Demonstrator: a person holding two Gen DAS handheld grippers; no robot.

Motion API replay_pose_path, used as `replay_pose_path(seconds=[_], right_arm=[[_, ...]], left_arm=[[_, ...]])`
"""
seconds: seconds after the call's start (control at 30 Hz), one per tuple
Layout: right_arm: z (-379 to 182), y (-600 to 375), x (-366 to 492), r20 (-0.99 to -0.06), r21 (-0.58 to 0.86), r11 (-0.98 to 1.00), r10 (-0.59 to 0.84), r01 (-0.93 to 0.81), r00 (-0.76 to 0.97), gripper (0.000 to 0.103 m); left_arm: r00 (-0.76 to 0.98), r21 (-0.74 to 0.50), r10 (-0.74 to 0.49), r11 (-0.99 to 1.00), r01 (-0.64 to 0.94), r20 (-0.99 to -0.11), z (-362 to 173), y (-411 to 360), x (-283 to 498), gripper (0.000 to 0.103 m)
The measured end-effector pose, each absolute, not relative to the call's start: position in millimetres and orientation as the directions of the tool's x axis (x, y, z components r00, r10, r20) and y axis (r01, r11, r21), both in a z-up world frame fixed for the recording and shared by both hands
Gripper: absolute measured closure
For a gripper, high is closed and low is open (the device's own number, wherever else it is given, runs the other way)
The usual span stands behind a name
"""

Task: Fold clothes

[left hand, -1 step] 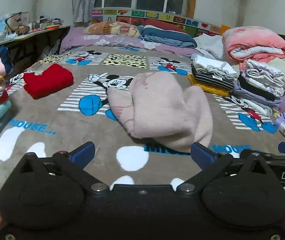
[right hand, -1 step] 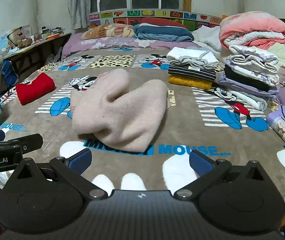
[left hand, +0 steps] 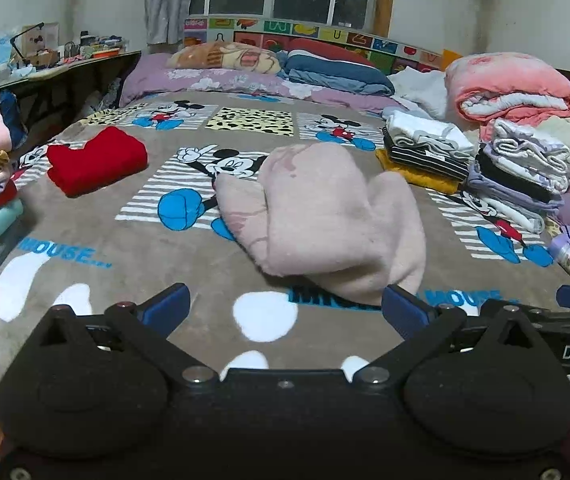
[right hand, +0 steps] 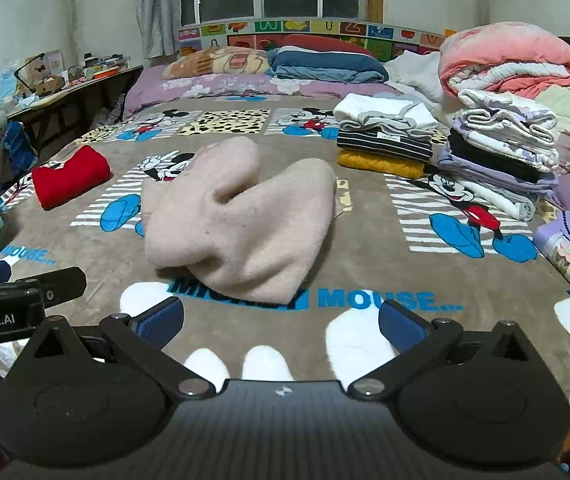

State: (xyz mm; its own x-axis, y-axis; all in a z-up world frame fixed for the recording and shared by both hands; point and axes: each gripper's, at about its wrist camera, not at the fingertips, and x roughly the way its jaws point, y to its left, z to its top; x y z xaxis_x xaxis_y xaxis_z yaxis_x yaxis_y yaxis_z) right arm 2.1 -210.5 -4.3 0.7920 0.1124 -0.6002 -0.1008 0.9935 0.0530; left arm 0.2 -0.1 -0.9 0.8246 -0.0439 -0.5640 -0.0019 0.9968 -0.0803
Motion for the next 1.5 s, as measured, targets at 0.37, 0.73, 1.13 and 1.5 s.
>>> replay_pose_path(seconds=[0.37,0.73,1.13,1.5], right_arm=[[-11.5,-208.1,-1.5,-0.598,0.035,0.995,0.098,-0.096,0.795,0.000],[-10.3,-207.4,2.3,-0.612,0.035,0.995,0.096,-0.094,0.785,0.000],[-11.0,-208.7,4.6,-0.621,0.039,0.995,0.097,-0.093,0.778,0.000],[-11.8,-210.5,4.4,-0.622,0.042,0.995,0.099,-0.093,0.777,0.000]], left_arm=[[0.821,-0.096,-0.055,0.995,0.000,-0.568,-5.8,0.0,1.1,0.000],[0.822,-0.102,-0.059,0.995,0.001,-0.567,-6.1,2.2,1.5,0.000],[0.824,-0.106,-0.065,0.994,0.006,-0.563,-4.7,3.5,-0.1,0.000],[0.823,-0.106,-0.066,0.994,0.007,-0.564,-5.7,1.7,1.0,0.000]])
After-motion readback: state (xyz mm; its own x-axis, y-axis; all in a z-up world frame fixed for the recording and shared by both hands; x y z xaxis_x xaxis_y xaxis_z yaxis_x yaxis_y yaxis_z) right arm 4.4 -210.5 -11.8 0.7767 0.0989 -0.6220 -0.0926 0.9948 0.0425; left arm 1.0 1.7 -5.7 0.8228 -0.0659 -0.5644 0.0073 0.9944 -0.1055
